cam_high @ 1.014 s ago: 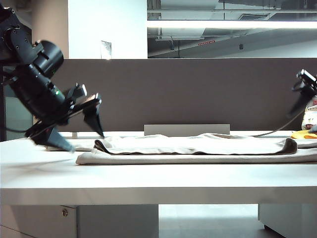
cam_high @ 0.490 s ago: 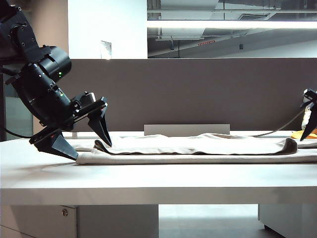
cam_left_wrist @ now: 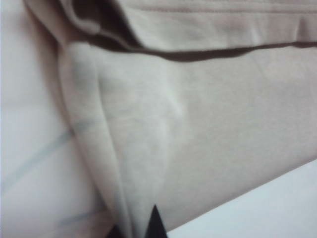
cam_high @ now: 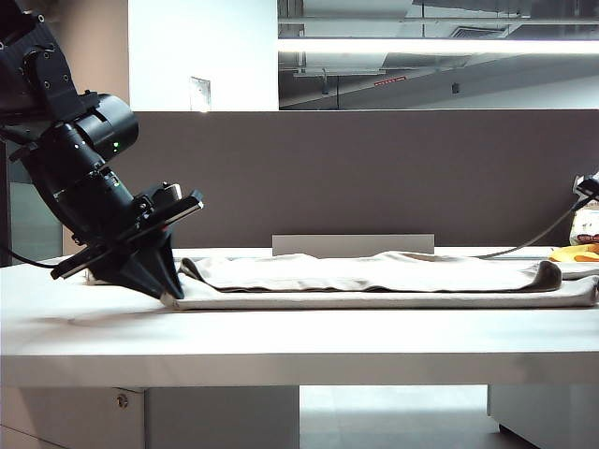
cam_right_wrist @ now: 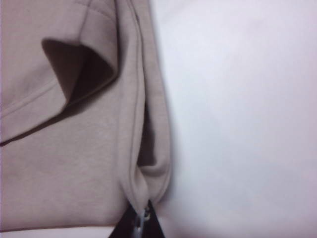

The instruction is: Fold the bottom side of the T-shirt horizontally towards the center, about one-third of the way, then fold the sleeve back towards the center, creating a straight line along the edge of the T-shirt, and finally fold the bottom of the T-shirt up towards the top, creating a neat rectangle.

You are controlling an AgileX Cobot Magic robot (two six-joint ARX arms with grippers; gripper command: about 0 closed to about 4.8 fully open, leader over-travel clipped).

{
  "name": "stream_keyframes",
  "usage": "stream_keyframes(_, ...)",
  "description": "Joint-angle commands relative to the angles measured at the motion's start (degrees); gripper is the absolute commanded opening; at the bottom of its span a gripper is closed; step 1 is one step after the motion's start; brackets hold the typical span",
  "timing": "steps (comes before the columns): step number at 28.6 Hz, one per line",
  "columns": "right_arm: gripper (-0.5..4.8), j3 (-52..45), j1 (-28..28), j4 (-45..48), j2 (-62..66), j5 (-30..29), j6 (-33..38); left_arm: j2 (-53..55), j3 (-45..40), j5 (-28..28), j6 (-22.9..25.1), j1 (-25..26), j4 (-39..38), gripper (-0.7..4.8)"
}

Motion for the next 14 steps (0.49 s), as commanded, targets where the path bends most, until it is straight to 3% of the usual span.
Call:
stream_keyframes(1,-0.06,0.3,0.0,-1.4,-0.2,0.8,-2.2,-0.1,0.1,0.0,1.4,-0.1,-1.3,-0.06)
stream_keyframes(8,-0.06,0.2,-0.1,-7.4,-0.6,1.7,-5.3,-0.4,0.0,0.0,4.6,-0.1,-6.3,-0.06)
stream_keyframes(14,-0.06,-5.0,-0.2,-4.9,-7.3,1.9,-5.4,-6.5,-5.9,0.0,4.2,-0.1,-3.3,-0.06)
